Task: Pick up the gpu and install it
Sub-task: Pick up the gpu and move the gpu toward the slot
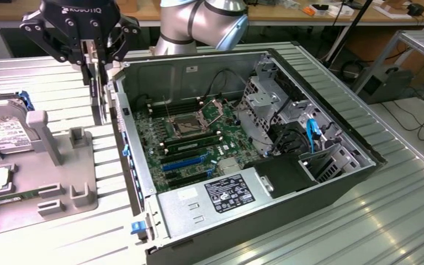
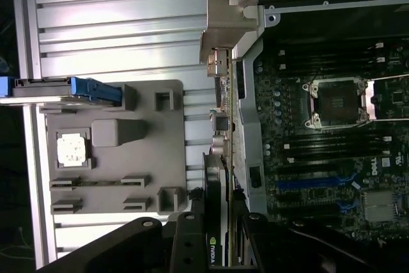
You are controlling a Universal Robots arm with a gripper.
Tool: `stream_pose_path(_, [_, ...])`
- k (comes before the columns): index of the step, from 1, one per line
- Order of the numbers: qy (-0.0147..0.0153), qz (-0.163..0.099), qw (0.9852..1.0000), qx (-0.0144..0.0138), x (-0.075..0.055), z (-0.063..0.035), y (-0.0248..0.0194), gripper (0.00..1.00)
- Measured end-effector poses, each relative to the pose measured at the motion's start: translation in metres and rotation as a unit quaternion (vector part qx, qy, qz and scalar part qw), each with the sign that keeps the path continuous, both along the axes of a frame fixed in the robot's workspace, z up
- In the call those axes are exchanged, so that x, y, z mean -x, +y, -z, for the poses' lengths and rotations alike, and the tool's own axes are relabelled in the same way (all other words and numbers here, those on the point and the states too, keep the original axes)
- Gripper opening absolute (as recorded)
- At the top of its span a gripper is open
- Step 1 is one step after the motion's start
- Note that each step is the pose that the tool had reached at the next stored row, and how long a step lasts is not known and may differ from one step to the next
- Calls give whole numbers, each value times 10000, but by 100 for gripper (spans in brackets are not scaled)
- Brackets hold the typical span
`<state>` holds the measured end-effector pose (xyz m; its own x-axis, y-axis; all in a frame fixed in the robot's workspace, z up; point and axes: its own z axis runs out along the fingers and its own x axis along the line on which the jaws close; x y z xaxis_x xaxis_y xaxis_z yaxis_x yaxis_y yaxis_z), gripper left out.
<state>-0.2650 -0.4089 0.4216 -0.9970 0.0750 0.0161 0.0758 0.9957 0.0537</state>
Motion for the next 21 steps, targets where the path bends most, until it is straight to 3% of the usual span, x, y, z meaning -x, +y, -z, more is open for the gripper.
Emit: stream_pose_path(21, [0,0,10000,0,-286,0,0,27])
